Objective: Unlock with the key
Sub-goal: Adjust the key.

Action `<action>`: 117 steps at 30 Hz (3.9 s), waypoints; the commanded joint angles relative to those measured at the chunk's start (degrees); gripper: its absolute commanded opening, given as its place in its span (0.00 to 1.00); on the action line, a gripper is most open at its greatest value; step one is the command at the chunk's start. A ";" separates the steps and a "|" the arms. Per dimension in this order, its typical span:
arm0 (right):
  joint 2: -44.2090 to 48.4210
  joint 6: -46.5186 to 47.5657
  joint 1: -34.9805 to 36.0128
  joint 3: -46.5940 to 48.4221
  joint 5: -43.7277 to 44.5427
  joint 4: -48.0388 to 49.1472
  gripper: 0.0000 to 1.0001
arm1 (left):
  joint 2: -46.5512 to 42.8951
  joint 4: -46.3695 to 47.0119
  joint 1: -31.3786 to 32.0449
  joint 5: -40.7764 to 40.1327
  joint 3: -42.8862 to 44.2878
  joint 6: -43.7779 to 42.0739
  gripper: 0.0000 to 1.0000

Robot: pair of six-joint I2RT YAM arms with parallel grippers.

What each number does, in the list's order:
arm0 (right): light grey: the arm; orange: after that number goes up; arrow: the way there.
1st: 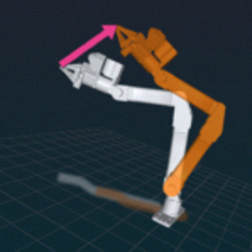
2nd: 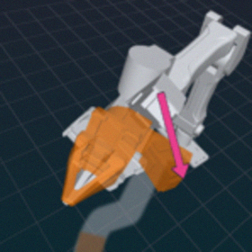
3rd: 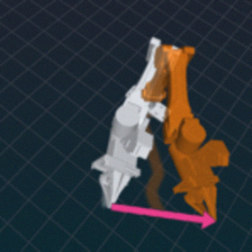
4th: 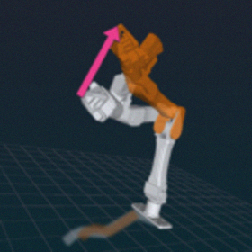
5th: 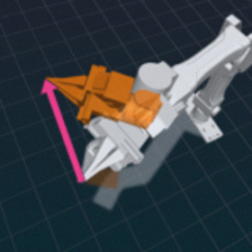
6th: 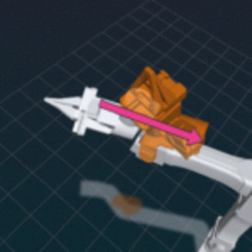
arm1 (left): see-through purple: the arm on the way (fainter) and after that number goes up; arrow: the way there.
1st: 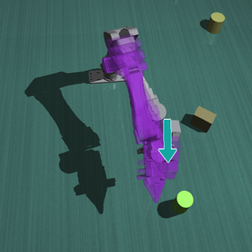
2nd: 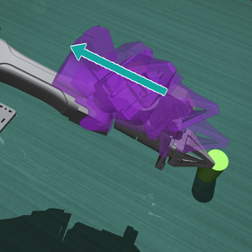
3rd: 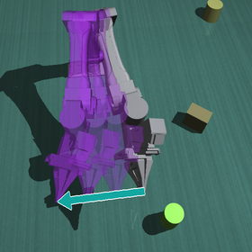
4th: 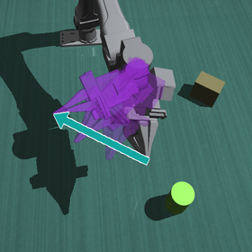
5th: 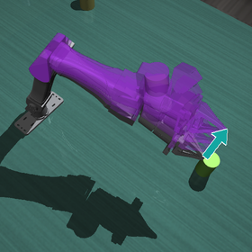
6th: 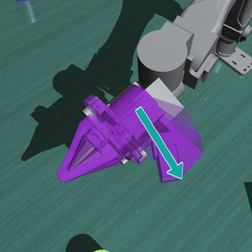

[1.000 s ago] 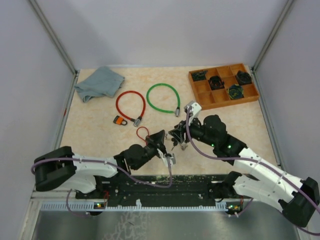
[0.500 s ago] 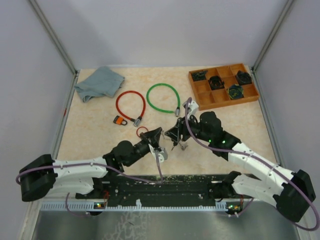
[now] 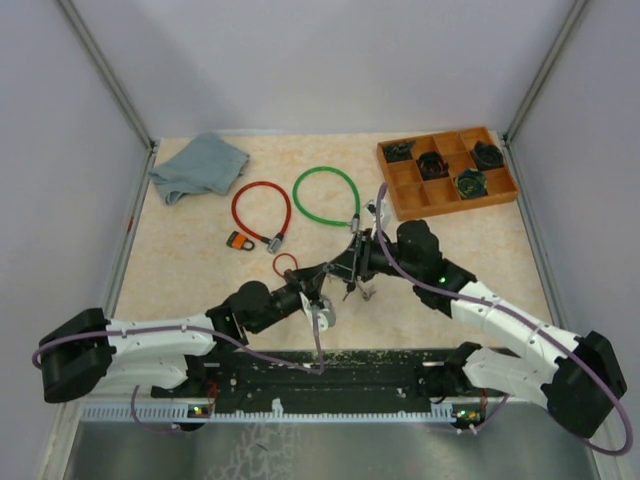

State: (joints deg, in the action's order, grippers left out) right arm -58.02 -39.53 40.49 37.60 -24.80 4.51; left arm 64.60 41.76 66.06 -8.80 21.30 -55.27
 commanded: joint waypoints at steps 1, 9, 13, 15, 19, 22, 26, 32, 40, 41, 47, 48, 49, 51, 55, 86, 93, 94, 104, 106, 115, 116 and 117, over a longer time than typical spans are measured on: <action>0.64 -3.10 -0.75 0.35 -1.87 6.18 0.34 | -0.53 0.09 -0.28 2.18 0.27 0.60 0.00; -0.99 -5.25 -0.82 -1.12 -3.33 8.16 0.21 | -1.49 2.16 -0.23 1.90 -0.76 0.29 0.00; -1.32 -5.85 -0.84 -1.21 -3.90 7.40 0.21 | -1.35 3.85 -0.23 1.80 -1.32 -0.81 0.00; -1.48 -6.44 -0.83 -1.37 -3.98 7.68 0.21 | -1.08 4.85 -0.23 1.72 -1.58 -1.10 0.00; -1.98 -6.98 -0.87 -1.38 -4.45 7.60 0.20 | -1.03 6.91 -0.26 0.81 -2.20 -1.33 0.00; -2.45 -7.13 -0.87 -1.29 -4.74 7.67 0.18 | -1.47 7.57 -0.28 0.89 -2.48 -1.34 0.00; -3.14 -7.80 -0.85 -1.35 -6.35 9.10 0.07 | -1.09 8.22 -0.24 0.12 -2.62 -1.58 0.01; -2.42 -8.29 -0.93 -1.22 -6.29 10.58 0.00 | -0.11 8.83 -0.15 -0.52 -2.82 -1.55 0.15; 1.25 -6.10 -2.08 -1.82 -3.26 11.92 0.00 | -0.67 9.64 -0.14 -0.87 -3.62 -0.99 0.29; 1.58 -5.66 -2.15 -2.02 -2.79 12.04 0.00 | -0.70 9.62 -0.17 -0.93 -3.64 -0.78 0.30; 3.69 -2.27 -2.48 -4.00 0.24 14.03 0.00 | -1.59 9.93 -0.19 -1.05 -4.30 2.37 0.37; 4.09 -1.53 -2.71 -4.69 1.00 14.80 0.00 | -1.92 10.12 -0.15 -1.31 -4.52 3.53 0.38; 4.66 -0.80 -2.89 -5.47 1.56 15.86 0.00 | -2.55 10.32 -0.17 -1.62 -4.86 4.89 0.39; 5.80 0.74 -3.09 -7.10 2.90 18.01 0.00 | -3.87 10.45 -0.22 -2.88 -5.35 9.03 0.43; 6.77 5.05 -3.08 -9.27 5.45 19.94 0.00 | -8.68 6.89 -1.33 -0.34 -6.09 19.79 0.51; 0.45 -0.30 -3.13 -18.19 0.17 51.29 0.00 | 10.37 46.72 -29.72 42.64 -1.85 122.32 0.43; -0.38 -0.64 -3.13 -17.57 -0.50 51.98 0.00 | 20.08 59.05 -29.72 42.30 -2.17 129.08 0.39; -0.33 -0.64 -3.14 -17.51 -0.58 51.92 0.00 | 20.28 58.93 -29.76 41.82 -2.36 129.06 0.39; -1.31 -2.03 -3.13 -17.48 -1.71 53.56 0.00 | 11.97 45.80 -29.68 38.16 -2.29 121.34 0.43; -1.99 -2.78 -3.09 -17.50 -1.98 54.78 0.00 | 11.34 45.00 -29.68 38.44 -1.71 120.96 0.43; -1.74 -3.69 -3.11 -17.73 -2.00 55.91 0.00 | 8.84 37.49 -29.46 36.68 -1.52 118.75 0.42; -1.60 -3.56 -3.13 -17.75 -1.89 55.69 0.00 | 8.02 35.93 -29.48 35.95 -1.65 118.06 0.43; -1.44 -3.54 -3.14 -17.82 -1.77 55.63 0.00 | 7.21 34.54 -29.50 35.45 -1.72 117.38 0.43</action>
State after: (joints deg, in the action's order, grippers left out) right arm -60.82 -42.74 37.71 19.00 -26.41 56.29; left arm 75.00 80.75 36.60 29.34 19.14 65.45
